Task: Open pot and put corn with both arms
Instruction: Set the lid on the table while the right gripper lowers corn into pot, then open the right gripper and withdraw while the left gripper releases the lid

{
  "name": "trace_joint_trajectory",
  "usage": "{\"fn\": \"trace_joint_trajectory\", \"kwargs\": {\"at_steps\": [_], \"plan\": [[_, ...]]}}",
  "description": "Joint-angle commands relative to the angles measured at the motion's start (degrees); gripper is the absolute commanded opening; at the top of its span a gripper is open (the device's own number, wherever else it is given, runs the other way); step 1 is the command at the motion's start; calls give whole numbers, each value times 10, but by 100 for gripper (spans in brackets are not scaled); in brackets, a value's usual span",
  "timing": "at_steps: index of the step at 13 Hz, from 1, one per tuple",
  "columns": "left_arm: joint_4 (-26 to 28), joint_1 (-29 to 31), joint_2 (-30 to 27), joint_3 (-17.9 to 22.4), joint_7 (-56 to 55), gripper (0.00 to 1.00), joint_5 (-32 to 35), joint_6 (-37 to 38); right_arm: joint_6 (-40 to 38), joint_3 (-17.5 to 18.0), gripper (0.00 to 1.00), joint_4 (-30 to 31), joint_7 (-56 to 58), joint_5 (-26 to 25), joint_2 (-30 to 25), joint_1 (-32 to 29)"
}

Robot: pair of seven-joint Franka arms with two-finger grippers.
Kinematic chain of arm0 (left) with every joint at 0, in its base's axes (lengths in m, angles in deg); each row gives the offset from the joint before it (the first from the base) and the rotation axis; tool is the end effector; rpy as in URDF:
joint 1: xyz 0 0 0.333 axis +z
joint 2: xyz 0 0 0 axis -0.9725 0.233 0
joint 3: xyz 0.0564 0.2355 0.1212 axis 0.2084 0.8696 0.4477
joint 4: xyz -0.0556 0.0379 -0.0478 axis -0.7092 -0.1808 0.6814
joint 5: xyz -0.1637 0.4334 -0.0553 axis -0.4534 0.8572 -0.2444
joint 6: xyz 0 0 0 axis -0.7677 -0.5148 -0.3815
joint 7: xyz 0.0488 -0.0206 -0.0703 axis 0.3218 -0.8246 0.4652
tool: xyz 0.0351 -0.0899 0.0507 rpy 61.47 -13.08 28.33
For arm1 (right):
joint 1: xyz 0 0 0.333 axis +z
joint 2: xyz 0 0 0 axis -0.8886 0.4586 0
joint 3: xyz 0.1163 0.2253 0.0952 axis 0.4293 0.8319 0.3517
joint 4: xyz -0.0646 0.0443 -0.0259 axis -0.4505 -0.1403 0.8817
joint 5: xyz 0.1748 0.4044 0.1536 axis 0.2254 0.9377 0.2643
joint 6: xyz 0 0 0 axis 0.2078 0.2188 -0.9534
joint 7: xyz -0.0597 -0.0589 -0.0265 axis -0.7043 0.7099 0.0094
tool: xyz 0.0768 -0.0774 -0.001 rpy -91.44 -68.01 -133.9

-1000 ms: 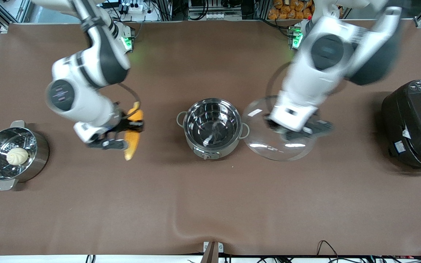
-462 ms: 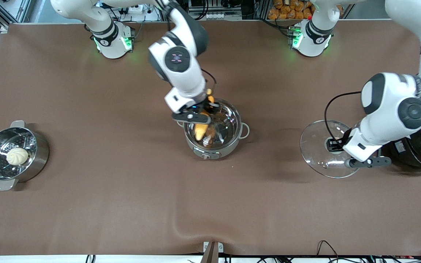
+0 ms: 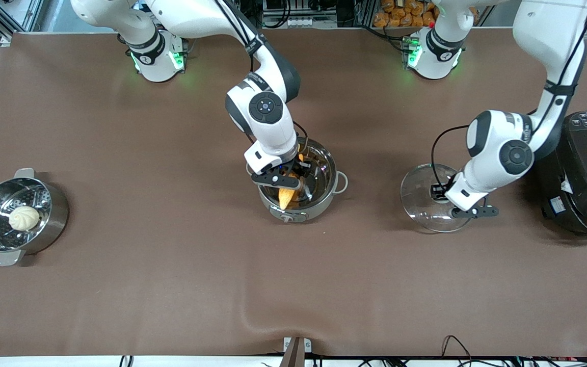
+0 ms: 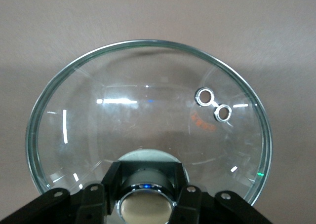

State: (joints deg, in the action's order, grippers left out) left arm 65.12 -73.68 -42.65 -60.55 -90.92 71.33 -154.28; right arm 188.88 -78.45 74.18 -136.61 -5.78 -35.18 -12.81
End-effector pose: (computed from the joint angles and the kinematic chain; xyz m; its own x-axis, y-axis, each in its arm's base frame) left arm 0.5903 -0.0898 0.1288 0.9978 0.0242 -0.0610 0.0253 -0.9995 0.0179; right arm 0.5511 0.5136 0.2393 0.9729 -0.2287 0.0328 -0.2223 -0.9654 -0.1363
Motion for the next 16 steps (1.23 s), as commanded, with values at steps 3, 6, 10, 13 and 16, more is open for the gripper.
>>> {"fn": "trace_joint_trajectory", "kwargs": {"at_steps": [3, 6, 10, 13, 16], "plan": [[11, 6, 7, -3, 0, 13, -2, -16, -171, 3, 100, -83, -11, -16, -34, -43], [2, 6, 5, -2, -1, 100, -2, -11, -262, -23, 100, -79, 15, -23, -95, -62], [-62, 22, -49, 0, -8, 100, -2, 74, -296, -58, 100, -79, 132, -49, -152, -129], [-138, 23, -99, -1, -6, 100, -3, 173, -341, -60, 100, -77, 203, -112, -195, -167], [-243, 25, -109, 0, 20, 100, -1, 287, -389, -58, 100, -80, 231, -112, -241, -216]]}}
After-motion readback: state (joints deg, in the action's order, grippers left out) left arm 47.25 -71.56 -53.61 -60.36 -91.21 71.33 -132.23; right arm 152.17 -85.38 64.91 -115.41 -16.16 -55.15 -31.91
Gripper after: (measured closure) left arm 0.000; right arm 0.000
